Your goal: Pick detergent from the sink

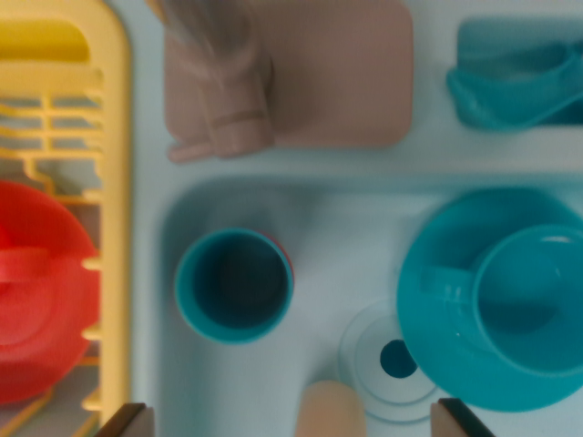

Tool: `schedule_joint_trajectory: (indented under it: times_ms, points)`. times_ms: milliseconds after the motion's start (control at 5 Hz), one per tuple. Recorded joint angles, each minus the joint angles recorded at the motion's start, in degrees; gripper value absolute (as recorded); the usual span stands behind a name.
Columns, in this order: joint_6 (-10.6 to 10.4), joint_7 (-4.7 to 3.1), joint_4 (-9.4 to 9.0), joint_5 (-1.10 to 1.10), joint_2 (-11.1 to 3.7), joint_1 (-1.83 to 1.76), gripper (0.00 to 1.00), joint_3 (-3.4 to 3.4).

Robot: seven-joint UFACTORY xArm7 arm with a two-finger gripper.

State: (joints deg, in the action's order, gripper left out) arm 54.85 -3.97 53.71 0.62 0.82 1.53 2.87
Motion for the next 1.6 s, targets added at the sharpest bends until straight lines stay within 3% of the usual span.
schedule_joint_trajectory:
  times_ms: [200,400,600,800,1000,1200,1400,1600]
  points:
    - [0.00,0.00,0.00,0.00,0.00,0.00,0.00,0.00]
    - [-2.38,-0.08,-2.30,-0.13,-0.10,0.10,0.00,0.13]
    - [-2.38,-0.08,-2.30,-0.13,-0.10,0.10,0.00,0.13]
    - [-4.61,-0.15,-4.46,-0.26,-0.20,0.19,0.00,0.25]
    - [-4.61,-0.15,-4.46,-0.26,-0.20,0.19,0.00,0.25]
    - [-6.66,-0.22,-6.46,-0.38,-0.29,0.28,0.00,0.37]
    - [-6.66,-0.22,-6.46,-0.38,-0.29,0.28,0.00,0.37]
    - [-8.52,-0.28,-8.25,-0.48,-0.37,0.35,0.00,0.47]
